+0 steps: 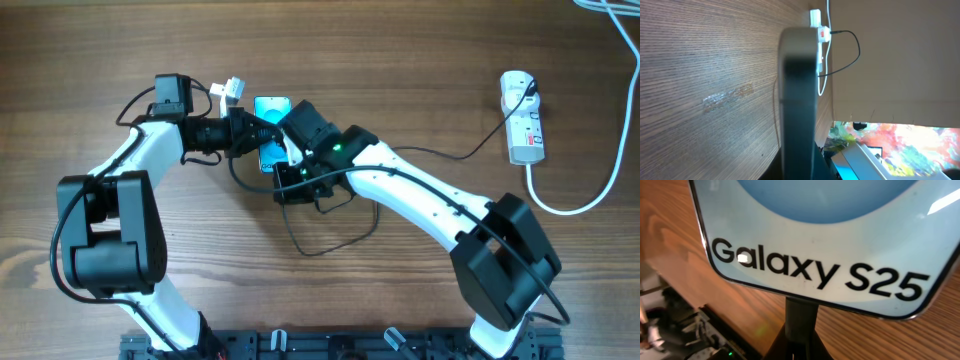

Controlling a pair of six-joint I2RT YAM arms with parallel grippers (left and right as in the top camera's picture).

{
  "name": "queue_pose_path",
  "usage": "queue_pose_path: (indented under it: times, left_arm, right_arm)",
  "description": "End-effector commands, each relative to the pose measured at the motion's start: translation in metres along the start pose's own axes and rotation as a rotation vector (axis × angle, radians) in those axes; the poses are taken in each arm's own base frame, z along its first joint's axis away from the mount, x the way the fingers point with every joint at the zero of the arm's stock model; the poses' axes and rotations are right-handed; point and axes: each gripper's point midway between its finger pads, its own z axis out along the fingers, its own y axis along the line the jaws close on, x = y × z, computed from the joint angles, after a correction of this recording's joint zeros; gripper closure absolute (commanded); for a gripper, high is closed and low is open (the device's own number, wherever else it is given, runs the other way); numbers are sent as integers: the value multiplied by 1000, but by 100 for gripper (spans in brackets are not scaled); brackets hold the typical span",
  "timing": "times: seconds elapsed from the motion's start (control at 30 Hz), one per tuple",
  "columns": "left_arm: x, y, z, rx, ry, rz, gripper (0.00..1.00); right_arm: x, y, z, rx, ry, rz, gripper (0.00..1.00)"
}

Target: Plug charger to phone and switch on socket

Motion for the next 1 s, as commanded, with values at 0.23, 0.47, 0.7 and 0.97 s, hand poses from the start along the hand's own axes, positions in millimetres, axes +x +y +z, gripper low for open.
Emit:
queue_pose_path:
  times: [0.23, 0.47, 0.7, 0.97]
  left_arm:
    - [18, -20, 12, 98, 72, -16, 96]
    - [21, -20, 11, 96, 78, -35, 96]
    - [21, -20, 11, 96, 78, -35, 96]
    - [20, -20, 11, 96, 78, -35, 96]
  right_arm:
    - [-45, 1, -25, -47, -158, -14, 95]
    - [-52, -7, -26, -8, -192, -11, 95]
    - [-55, -4, -27, -16, -204, -18, 96]
    - [-55, 2, -45, -167, -144, -47, 0]
